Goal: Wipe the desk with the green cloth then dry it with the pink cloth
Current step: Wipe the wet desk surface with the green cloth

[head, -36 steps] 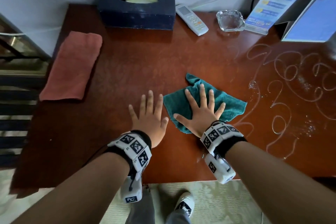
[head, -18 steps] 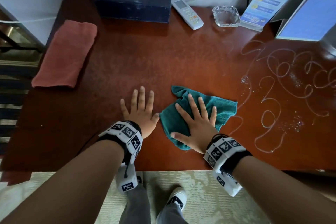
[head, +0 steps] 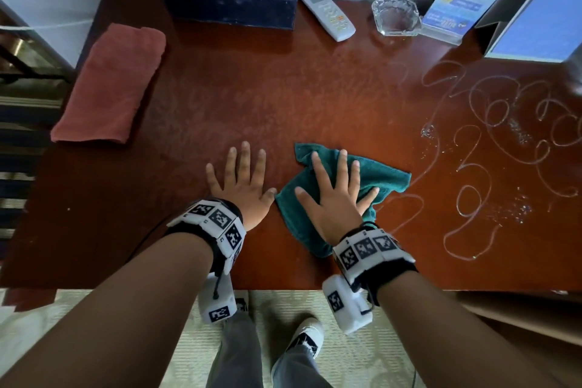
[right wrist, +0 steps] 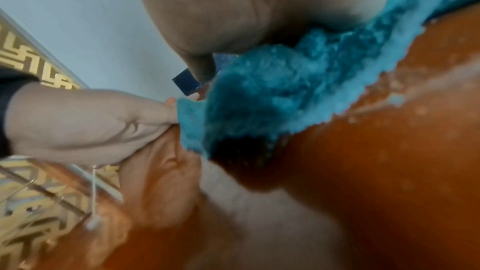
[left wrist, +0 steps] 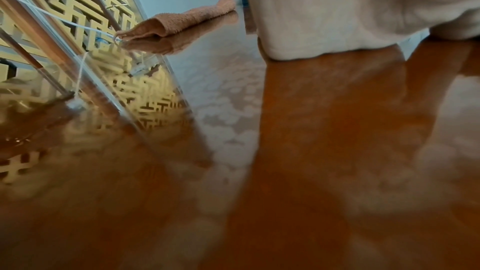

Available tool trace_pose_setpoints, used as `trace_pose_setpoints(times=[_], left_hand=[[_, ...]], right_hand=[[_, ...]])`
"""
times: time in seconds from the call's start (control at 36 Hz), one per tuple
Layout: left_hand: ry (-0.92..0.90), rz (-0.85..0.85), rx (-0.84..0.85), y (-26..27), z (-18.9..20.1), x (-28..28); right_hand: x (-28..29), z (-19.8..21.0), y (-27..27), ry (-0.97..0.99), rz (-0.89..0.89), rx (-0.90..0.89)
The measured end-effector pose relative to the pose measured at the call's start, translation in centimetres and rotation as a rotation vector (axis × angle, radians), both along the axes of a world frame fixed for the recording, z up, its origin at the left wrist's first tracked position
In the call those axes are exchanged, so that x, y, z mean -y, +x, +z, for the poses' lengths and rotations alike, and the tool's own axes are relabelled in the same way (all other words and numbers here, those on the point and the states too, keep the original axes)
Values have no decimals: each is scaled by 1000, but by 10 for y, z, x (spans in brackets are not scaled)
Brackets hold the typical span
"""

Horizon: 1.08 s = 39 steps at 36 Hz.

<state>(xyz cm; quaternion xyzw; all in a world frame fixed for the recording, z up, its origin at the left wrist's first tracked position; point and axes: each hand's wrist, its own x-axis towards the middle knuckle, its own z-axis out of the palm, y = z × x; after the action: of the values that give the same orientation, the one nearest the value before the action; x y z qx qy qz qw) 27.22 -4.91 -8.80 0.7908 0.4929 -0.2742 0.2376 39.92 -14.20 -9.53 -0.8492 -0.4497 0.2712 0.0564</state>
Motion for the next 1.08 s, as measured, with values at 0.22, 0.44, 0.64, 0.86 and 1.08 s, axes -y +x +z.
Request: trace_pose_setpoints(times=[0.22, 0.44, 0.64, 0.86, 1.08], left_hand=[[-3, 7, -7, 0, 0, -1], [-9, 15, -3, 1, 3, 0], [-20, 19, -6, 1, 4, 0], [-26, 7, 0, -1, 6, -1], [-31, 7, 1, -1, 7, -2]], right_hand=[[18, -6, -4, 9, 242, 103], [54, -8, -20, 4, 395, 115], [73, -13, -14, 91, 492, 123], [91, -15, 24, 52, 619, 110], [108, -4, 52, 94, 561, 70]])
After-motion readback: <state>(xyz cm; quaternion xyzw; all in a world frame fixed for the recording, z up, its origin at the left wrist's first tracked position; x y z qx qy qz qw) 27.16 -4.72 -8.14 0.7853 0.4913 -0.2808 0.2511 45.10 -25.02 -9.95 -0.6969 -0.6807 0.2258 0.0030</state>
